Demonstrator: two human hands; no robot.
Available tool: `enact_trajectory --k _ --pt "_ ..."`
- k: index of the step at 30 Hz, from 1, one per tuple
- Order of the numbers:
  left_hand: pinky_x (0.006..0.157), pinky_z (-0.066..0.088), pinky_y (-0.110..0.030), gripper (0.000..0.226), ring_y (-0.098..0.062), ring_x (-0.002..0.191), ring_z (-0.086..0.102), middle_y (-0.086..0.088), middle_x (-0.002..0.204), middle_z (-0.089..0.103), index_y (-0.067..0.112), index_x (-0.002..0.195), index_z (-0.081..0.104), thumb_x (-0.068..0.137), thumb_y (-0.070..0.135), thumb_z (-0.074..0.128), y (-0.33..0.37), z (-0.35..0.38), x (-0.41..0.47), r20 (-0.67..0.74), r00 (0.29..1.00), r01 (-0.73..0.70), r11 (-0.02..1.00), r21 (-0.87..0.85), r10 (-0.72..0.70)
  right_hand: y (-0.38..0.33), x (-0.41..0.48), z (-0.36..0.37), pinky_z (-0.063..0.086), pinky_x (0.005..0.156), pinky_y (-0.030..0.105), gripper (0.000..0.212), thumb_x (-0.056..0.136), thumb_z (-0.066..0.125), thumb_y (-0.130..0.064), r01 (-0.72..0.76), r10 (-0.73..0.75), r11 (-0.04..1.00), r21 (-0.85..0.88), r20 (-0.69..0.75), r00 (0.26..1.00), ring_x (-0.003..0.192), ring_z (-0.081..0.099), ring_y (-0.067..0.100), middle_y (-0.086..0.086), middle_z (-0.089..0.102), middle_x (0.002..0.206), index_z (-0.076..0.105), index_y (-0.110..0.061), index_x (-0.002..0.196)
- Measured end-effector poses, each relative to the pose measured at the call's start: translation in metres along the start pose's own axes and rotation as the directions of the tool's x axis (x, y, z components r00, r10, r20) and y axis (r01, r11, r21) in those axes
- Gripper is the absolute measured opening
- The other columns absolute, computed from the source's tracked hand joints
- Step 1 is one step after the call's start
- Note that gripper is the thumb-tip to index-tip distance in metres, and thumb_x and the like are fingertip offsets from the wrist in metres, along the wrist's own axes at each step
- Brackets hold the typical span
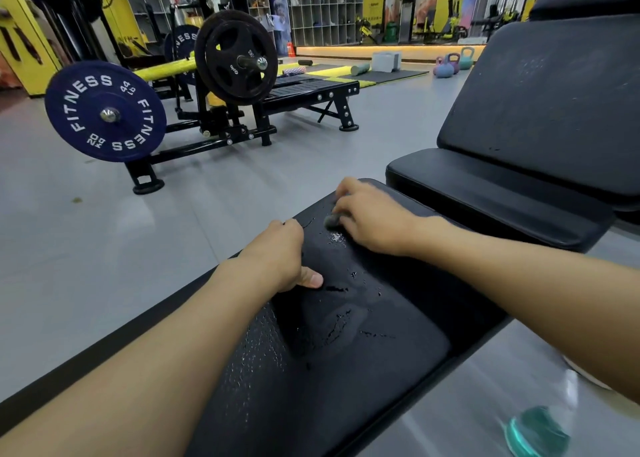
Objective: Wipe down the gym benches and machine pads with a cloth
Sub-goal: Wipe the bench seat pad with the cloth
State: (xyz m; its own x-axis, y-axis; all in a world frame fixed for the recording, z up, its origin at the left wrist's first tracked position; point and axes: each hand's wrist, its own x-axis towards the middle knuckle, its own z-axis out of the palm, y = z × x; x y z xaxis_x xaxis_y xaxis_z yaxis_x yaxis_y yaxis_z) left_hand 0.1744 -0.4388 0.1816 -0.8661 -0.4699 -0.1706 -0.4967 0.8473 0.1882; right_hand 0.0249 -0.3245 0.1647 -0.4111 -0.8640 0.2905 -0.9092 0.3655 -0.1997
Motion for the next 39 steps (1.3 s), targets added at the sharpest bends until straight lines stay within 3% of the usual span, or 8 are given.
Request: enact_trajectory --k 3,7,13,18,23,29,33,39 --pt "0.097 0.043 -0.043 0.063 -0.034 0.117 0.047 -0.012 0.129 0.038 0.009 0.118 0.045 0.079 0.045 0.08 0.0 0.002 -0.002 0.0 1.0 -0.007 1.0 0.019 0.007 -0.009 -0.002 0.002 0.043 0.091 0.041 0.027 0.093 0.049 -0.014 -0.118 0.112 0.992 -0.046 -0.105 0.988 0.105 0.05 0.032 0.007 0.055 0.112 0.069 -0.016 0.111" --pt "0.091 0.042 -0.039 0.065 -0.033 0.119 0.046 -0.01 0.127 0.045 0.014 0.12 0.048 0.077 0.051 0.08 0.001 0.001 -0.005 -0.05 0.998 -0.02 0.993 0.117 0.026 -0.043 -0.036 0.005 0.043 0.091 0.042 0.03 0.089 0.054 -0.012 0.114 -0.114 0.989 0.096 -0.004 0.993 0.104 0.053 0.027 0.004 0.056 0.111 0.061 -0.018 0.117" --pt "0.096 0.05 -0.039 0.082 -0.026 0.11 0.062 -0.002 0.119 0.068 0.014 0.12 0.062 0.064 0.073 0.077 -0.002 -0.012 -0.017 0.064 0.994 -0.095 0.994 0.058 0.092 -0.014 -0.013 -0.011 0.044 0.094 0.042 0.021 0.093 0.052 -0.017 -0.223 0.221 0.974 -0.027 -0.068 0.973 0.108 0.051 0.035 0.011 0.053 0.115 0.066 -0.012 0.108" --pt "0.09 0.051 -0.038 0.086 -0.022 0.098 0.058 0.007 0.104 0.062 0.024 0.107 0.054 0.051 0.087 0.07 0.003 0.0 -0.025 0.182 0.976 -0.147 0.98 0.135 0.122 -0.049 -0.051 -0.007 0.045 0.088 0.043 0.022 0.095 0.049 -0.02 0.056 -0.058 0.998 0.019 0.094 0.994 0.099 0.052 0.029 0.004 0.05 0.105 0.066 -0.014 0.107" --pt "0.092 0.044 -0.04 0.081 -0.031 0.119 0.05 -0.007 0.129 0.049 0.023 0.116 0.046 0.064 0.081 0.068 -0.003 0.014 -0.033 0.117 0.988 -0.112 0.991 0.078 0.102 -0.014 -0.046 -0.021 0.044 0.09 0.042 0.024 0.095 0.049 -0.019 -0.263 0.25 0.96 -0.098 -0.126 0.96 0.102 0.052 0.036 0.011 0.052 0.109 0.067 -0.014 0.11" --pt "0.101 0.042 -0.042 0.089 -0.033 0.133 0.041 -0.014 0.147 0.038 0.019 0.139 0.037 0.074 0.072 0.069 0.001 0.015 -0.042 0.087 0.993 -0.089 0.995 0.041 0.085 -0.054 -0.08 -0.018 0.044 0.089 0.04 0.024 0.097 0.053 -0.024 0.057 -0.06 0.998 0.037 0.081 0.995 0.097 0.051 0.024 -0.003 0.049 0.098 0.069 -0.019 0.114" --pt "0.105 0.041 -0.049 0.09 -0.032 0.131 0.039 -0.012 0.139 0.039 0.014 0.138 0.028 0.076 0.062 0.074 0.003 0.017 -0.048 0.064 0.995 -0.07 0.997 -0.043 0.073 -0.017 -0.065 -0.024 0.044 0.092 0.043 0.027 0.096 0.051 -0.021 -0.267 0.259 0.962 -0.056 -0.122 0.958 0.104 0.051 0.034 0.009 0.053 0.112 0.067 -0.014 0.116" --pt "0.101 0.041 -0.049 0.066 -0.034 0.127 0.039 -0.008 0.135 0.039 0.021 0.132 0.042 0.086 0.061 0.066 0.015 0.021 -0.069 -0.013 0.999 -0.033 0.999 0.028 0.033 -0.059 -0.1 -0.022 0.046 0.086 0.043 0.026 0.095 0.052 -0.023 0.073 -0.071 0.997 -0.031 0.062 0.996 0.097 0.053 0.028 0.003 0.053 0.107 0.066 -0.017 0.116"
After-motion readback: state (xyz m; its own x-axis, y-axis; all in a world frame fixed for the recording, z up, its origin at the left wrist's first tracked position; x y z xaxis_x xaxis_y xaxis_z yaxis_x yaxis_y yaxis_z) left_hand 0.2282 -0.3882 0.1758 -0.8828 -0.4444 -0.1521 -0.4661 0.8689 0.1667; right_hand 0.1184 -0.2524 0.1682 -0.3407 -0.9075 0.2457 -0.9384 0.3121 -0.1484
